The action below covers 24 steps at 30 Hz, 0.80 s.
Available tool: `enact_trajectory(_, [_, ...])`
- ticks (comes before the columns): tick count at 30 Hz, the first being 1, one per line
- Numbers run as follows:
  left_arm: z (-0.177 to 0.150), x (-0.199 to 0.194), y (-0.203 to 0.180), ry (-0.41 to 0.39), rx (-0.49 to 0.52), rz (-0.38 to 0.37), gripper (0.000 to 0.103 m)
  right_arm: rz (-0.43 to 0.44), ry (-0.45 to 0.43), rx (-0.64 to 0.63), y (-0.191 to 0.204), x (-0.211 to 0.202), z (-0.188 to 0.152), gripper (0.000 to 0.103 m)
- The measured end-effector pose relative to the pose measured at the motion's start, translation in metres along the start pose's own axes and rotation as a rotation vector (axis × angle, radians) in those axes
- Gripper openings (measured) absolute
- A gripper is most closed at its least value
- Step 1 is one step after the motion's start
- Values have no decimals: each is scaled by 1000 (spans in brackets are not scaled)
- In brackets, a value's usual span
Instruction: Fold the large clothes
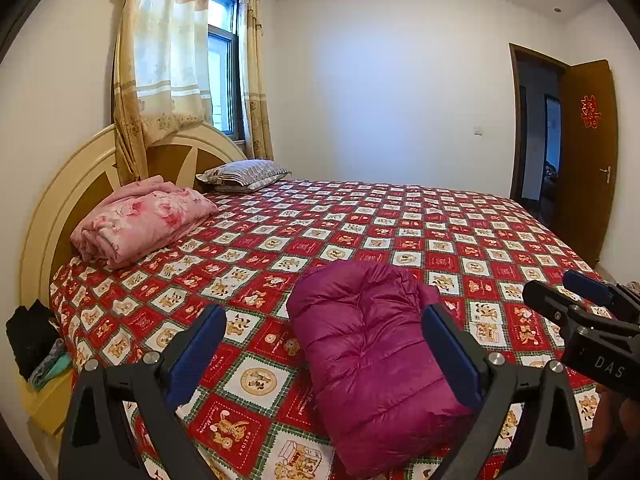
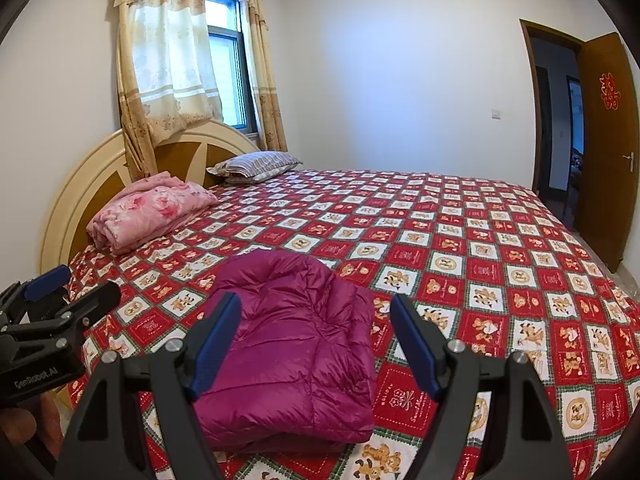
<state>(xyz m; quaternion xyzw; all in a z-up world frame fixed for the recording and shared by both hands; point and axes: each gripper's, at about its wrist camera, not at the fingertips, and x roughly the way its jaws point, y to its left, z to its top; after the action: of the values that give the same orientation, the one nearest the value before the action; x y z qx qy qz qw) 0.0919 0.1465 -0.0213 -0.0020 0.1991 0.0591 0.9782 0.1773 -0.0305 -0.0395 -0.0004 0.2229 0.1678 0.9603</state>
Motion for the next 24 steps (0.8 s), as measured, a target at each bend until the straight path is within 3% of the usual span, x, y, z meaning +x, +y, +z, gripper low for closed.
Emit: enact_trajectory(24, [-6, 6, 2, 17, -3, 4, 98, 8, 14, 13, 9, 2, -7, 79])
